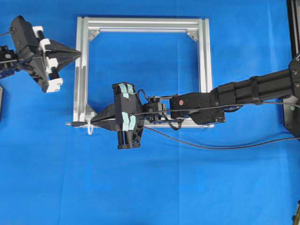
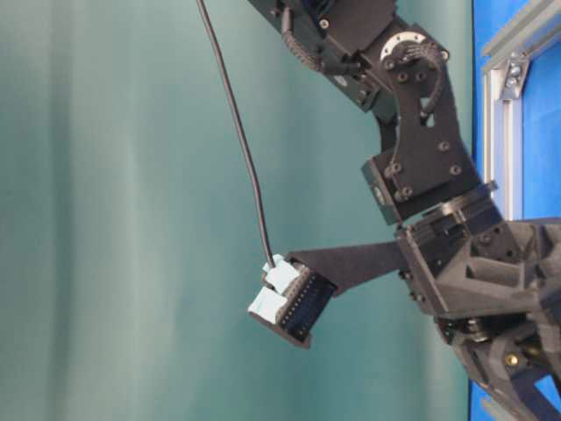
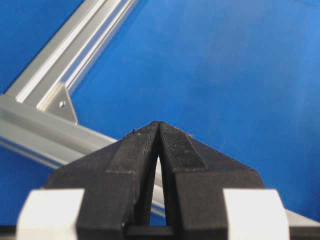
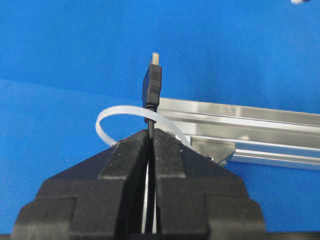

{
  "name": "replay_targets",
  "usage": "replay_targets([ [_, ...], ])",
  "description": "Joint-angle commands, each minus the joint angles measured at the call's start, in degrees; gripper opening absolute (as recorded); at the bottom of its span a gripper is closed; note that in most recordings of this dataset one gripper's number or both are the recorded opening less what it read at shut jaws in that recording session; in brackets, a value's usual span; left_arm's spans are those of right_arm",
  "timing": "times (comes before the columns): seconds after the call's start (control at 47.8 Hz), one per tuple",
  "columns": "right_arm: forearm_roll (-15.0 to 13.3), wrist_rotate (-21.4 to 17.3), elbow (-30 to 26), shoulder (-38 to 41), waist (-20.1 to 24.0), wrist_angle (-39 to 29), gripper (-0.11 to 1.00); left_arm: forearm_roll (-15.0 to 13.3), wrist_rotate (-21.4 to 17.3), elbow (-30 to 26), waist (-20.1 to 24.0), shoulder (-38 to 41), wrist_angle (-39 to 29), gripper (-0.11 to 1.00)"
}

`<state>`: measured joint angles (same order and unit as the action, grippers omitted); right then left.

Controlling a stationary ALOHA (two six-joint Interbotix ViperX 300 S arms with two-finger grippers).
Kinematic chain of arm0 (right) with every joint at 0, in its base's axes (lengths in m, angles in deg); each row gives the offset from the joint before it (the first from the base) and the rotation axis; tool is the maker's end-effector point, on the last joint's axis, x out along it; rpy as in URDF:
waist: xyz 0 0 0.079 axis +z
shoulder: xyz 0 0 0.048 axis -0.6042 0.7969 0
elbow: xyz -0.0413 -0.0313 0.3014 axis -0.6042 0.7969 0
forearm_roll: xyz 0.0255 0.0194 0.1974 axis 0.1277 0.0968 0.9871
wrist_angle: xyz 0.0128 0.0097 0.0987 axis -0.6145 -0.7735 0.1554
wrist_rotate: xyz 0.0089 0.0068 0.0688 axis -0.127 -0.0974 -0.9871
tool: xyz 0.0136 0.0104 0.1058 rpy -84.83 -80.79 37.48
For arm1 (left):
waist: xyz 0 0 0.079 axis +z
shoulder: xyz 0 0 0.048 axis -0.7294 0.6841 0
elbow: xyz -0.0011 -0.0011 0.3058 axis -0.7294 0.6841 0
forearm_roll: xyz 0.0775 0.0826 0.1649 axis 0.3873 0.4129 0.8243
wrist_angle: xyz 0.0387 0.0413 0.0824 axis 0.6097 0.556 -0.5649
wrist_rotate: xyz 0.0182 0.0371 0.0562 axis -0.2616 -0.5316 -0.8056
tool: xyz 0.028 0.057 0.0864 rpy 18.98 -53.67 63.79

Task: Insert the wire through the string loop located on the left side.
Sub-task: 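Move the left gripper down and right toward the plug past the loop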

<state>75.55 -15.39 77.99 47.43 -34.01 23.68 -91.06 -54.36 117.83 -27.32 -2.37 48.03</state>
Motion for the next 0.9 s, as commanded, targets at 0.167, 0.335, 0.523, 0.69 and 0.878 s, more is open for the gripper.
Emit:
replay_targets([
  [0.167,0.0,-0.1,-1.1,-1.3,-0.2,0.2,-0.10,0.4,-0.1,-0.2,0.2,-2.4,-2.9,0.00],
  [0.335,0.0,-0.1,-1.1,-1.3,-0.2,0.2,-0.10,0.4,0.1,0.3,-0.4,-2.7,-3.0,0.00],
  [0.523,-0.1,-0.1,-1.2,-1.3,-0.2,0.4,-0.10,0.5,0.8,1.8,-6.6,-4.2,-2.5,0.00],
  [0.69,0.0,-0.1,-1.2,-1.4,-0.2,0.4,-0.10,0.5,0.7,2.9,-14.9,-6.9,-2.6,0.00],
  [0.878,-0.1,-0.1,-1.2,-1.4,-0.2,0.4,-0.10,0.5,0.9,4.0,-22.9,-10.4,-2.7,0.00],
])
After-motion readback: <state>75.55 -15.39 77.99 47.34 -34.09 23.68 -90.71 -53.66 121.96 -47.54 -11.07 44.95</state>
